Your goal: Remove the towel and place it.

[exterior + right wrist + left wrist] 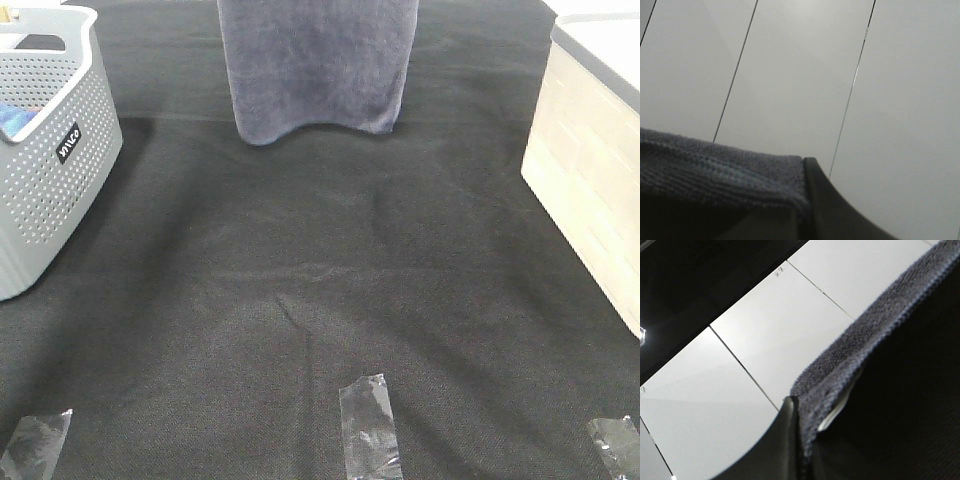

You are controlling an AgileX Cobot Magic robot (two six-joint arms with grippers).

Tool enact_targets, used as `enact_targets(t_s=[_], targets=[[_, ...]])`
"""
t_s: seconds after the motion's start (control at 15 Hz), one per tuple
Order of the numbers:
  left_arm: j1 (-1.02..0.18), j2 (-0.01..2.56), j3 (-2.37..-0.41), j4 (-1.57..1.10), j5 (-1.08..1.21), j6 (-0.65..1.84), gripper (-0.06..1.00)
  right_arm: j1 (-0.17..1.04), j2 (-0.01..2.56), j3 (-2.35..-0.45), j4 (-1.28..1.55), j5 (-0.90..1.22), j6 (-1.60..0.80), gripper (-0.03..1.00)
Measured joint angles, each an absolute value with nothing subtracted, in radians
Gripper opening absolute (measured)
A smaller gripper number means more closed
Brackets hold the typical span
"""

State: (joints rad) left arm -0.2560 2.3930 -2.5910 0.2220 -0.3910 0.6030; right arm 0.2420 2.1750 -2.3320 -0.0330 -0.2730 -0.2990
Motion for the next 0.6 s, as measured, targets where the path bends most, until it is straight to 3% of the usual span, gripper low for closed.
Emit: enact_targets(t_s=[0.6], targets=[[-0.256,2.393,-2.593,0.222,-0.352,0.586,0.0,0.242,2.18,-2.336,-0.037,-0.247,-0.294,0.02]])
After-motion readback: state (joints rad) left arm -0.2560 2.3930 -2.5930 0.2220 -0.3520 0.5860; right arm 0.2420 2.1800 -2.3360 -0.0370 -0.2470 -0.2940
